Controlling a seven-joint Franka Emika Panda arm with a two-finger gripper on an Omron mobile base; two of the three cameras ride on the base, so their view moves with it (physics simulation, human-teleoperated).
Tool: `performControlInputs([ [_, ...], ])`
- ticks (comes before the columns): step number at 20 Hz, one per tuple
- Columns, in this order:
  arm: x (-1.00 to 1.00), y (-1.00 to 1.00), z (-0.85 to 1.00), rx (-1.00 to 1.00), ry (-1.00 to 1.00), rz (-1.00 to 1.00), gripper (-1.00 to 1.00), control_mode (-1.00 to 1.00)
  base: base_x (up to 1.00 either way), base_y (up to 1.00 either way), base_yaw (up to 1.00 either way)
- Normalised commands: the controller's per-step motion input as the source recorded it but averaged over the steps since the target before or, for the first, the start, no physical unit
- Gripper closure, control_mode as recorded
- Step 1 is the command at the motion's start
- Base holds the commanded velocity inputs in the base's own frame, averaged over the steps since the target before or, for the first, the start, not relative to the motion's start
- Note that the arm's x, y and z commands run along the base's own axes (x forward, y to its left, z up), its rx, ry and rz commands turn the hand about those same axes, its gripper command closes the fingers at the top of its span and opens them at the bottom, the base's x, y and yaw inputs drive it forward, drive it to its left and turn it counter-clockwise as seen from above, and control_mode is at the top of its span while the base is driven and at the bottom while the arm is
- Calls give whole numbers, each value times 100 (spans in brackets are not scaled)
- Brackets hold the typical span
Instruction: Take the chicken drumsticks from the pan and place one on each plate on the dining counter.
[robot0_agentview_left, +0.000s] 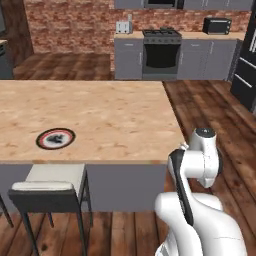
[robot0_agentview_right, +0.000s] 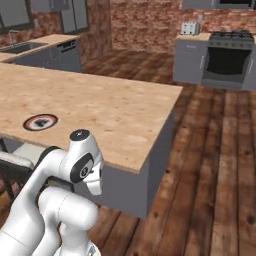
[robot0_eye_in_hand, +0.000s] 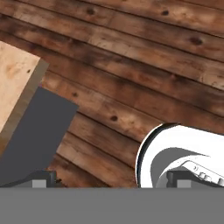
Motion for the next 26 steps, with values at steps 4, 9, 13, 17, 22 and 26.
performControlInputs([
  [4, 0, 0, 0, 0, 0, 0, -100, 100, 0, -100, -32],
  [9, 0, 0, 0, 0, 0, 0, -100, 100, 0, -100, -31],
  [13, 0, 0, 0, 0, 0, 0, -100, 100, 47, -100, -18],
  [17, 0, 0, 0, 0, 0, 0, -100, 100, 100, -84, -1],
  [22, 0, 0, 0, 0, 0, 0, -100, 100, 100, -67, 8],
  [26, 0, 0, 0, 0, 0, 0, -100, 100, 100, -66, 17],
])
